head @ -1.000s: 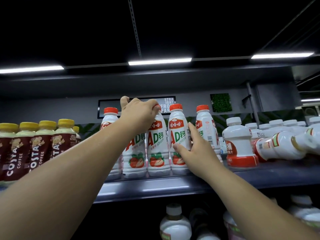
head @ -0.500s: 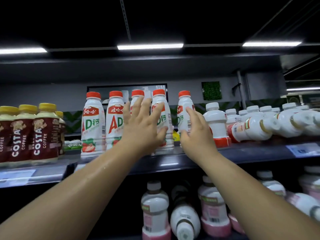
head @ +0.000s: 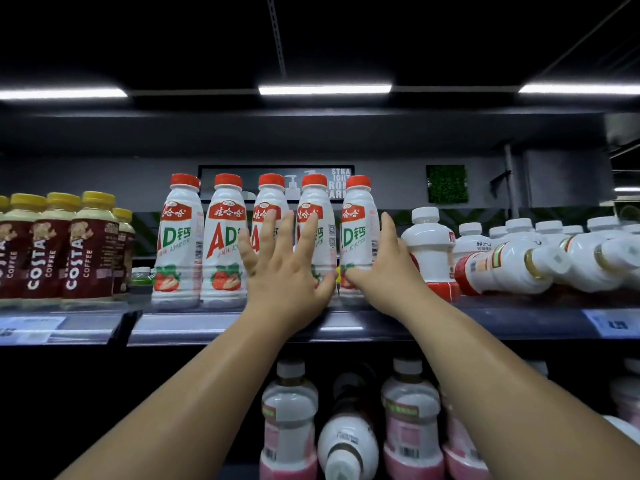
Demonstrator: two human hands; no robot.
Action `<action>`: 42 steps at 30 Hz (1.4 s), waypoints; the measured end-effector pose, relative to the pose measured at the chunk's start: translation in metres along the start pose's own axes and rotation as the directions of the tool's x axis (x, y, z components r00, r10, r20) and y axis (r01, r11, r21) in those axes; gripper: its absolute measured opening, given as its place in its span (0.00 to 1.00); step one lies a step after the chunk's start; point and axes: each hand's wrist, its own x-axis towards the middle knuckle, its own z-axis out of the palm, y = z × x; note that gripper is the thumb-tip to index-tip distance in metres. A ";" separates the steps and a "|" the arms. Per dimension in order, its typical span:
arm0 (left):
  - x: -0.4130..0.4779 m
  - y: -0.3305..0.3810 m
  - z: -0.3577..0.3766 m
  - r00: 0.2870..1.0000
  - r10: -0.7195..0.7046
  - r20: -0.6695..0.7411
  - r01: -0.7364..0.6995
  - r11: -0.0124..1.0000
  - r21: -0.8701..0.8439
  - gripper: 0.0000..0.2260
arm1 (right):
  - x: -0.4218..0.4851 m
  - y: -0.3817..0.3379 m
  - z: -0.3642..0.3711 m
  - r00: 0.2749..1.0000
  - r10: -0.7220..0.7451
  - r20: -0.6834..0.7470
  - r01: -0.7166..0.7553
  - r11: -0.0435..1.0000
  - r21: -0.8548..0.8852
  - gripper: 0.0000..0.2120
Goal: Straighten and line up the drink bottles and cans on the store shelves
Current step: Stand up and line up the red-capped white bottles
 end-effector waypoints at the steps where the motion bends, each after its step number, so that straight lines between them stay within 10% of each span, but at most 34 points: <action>1: -0.001 0.000 -0.001 1.000 -0.004 0.005 0.004 1.000 -0.008 0.39 | 0.000 0.000 -0.002 1.000 -0.012 0.013 0.011 0.999 0.047 0.49; 27: -0.012 -0.013 -0.005 0.993 0.111 0.039 -0.109 0.992 -0.063 0.32 | -0.022 -0.008 0.008 0.992 -0.026 -0.126 -0.005 0.970 -0.243 0.52; 42: -0.012 -0.011 -0.008 0.993 0.117 0.029 -0.116 0.992 -0.053 0.31 | -0.018 0.000 0.007 0.994 -0.062 -0.090 0.053 0.993 -0.101 0.41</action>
